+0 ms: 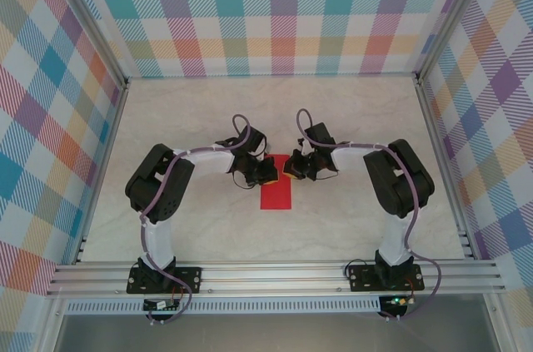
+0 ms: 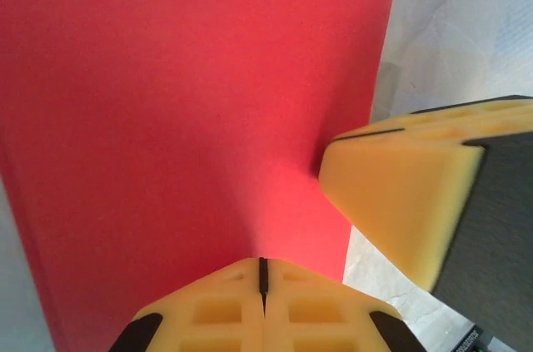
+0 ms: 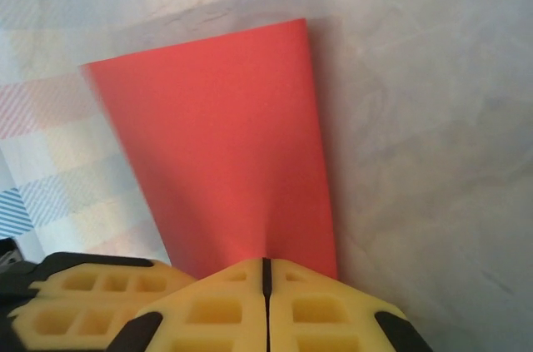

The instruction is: Fold a paper plane with a square sheet of paper (pick it up from the middle)

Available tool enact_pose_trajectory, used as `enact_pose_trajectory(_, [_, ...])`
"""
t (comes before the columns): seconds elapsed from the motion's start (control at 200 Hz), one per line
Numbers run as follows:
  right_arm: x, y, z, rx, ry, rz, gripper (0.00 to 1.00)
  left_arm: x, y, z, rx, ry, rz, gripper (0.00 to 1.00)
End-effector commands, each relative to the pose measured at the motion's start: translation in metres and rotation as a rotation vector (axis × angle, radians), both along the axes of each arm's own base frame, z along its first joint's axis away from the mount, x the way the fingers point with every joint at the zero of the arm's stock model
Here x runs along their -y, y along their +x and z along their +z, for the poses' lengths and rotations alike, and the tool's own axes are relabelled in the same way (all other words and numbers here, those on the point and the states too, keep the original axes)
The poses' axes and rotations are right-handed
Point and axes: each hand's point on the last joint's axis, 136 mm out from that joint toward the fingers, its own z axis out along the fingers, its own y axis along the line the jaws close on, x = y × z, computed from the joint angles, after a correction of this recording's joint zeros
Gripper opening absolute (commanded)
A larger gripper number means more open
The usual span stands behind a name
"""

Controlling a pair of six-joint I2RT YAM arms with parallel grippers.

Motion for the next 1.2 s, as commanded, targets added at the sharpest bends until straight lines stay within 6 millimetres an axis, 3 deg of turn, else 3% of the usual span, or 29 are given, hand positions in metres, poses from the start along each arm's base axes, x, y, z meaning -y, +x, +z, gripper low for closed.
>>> enact_pose_trajectory(0.0, [0.0,0.003,-0.001,0.014,-0.001,0.021,0.06,-0.003,0.002,0.008,0.03,0.002,0.012,0.05])
enact_pose_trajectory(0.265, [0.015,-0.002,-0.011,0.001,-0.068,-0.04,0.05,0.021,-0.013,0.031,0.014,-0.17,0.022,0.06])
enact_pose_trajectory(0.54, [0.011,-0.002,-0.01,-0.002,-0.032,-0.052,0.05,0.046,-0.039,0.023,-0.011,-0.198,0.014,0.09])
enact_pose_trajectory(0.755, [0.007,0.0,0.004,0.038,-0.001,-0.03,0.08,0.033,-0.05,-0.009,-0.045,-0.086,0.029,0.09])
enact_pose_trajectory(0.925, [0.004,-0.014,0.015,0.063,0.046,0.043,0.16,0.026,-0.056,-0.024,-0.064,-0.04,0.032,0.06])
enact_pose_trajectory(1.195, [0.003,-0.026,0.002,-0.005,0.044,0.08,0.04,0.02,-0.06,-0.031,-0.071,-0.008,0.035,0.02])
